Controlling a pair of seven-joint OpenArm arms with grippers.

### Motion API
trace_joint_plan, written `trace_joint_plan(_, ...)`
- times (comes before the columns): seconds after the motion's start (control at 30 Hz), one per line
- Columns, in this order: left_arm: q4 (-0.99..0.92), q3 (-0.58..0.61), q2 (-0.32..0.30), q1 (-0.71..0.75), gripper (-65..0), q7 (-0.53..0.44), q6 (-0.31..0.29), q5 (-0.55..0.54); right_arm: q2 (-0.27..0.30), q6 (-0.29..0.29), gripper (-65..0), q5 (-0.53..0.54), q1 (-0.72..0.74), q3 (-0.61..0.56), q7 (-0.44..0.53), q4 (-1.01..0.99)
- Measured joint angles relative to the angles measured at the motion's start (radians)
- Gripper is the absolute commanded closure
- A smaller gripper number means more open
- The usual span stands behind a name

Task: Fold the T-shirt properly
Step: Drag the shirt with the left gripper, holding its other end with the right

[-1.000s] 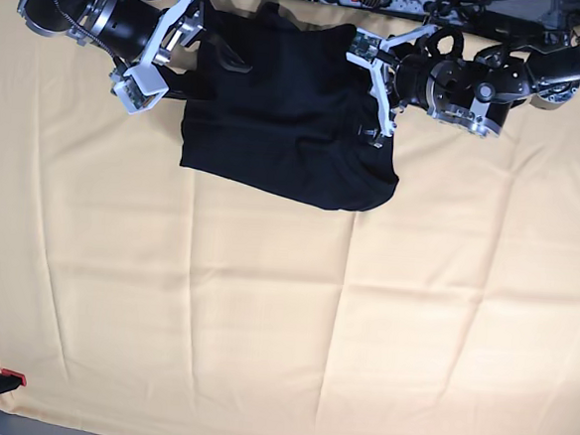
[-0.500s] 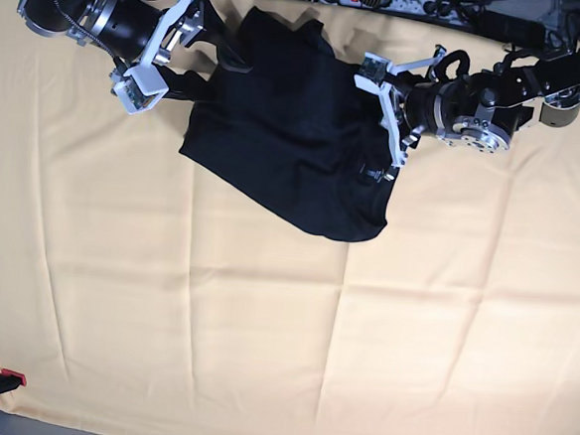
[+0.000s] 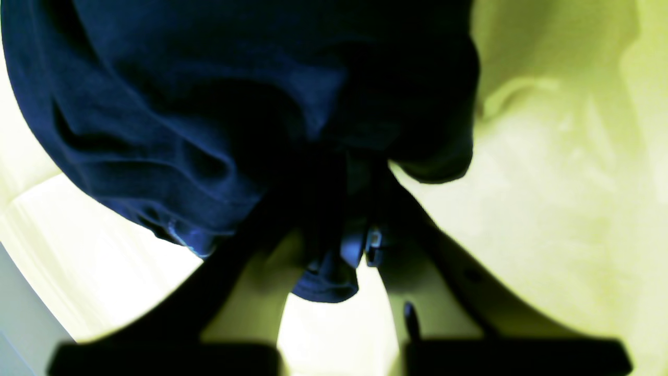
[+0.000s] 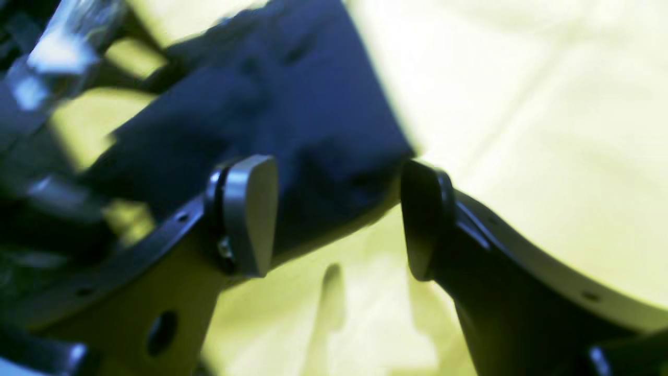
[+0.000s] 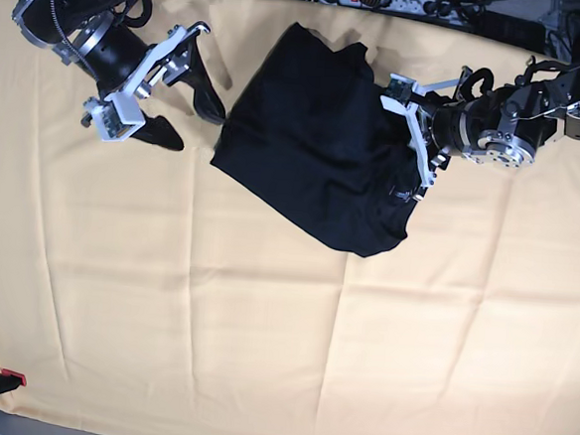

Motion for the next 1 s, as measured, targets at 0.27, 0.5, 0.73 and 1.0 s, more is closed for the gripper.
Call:
trace_joint_plan(0.27, 0.0, 0.0, 0.0, 0.015, 0.0, 0.002, 0.0, -0.016, 0.0, -0.001, -39.4, 0.038, 0.214, -0.05, -0.046, -0.356)
trace_joint_plan(0.5, 0.0, 0.0, 0.0, 0.015, 0.0, 0.002, 0.0, -0.023, -0.002, 0.008, -39.4, 0.039, 0.306, -0.163, -0.084, -0.514)
trace_joint_plan(0.73, 0.0, 0.0, 0.0, 0.015, 0.0, 0.002, 0.001, -0.023, 0.0, 0.01, -39.4, -0.129, 0.306, -0.247, -0.026, -0.514)
trace_joint_plan(1.0, 0.0, 0.0, 0.0, 0.015, 0.0, 0.001, 0.001, -0.023, 0.003, 0.011, 0.0, -0.138, 0.306, -0.246, -0.002, -0.514)
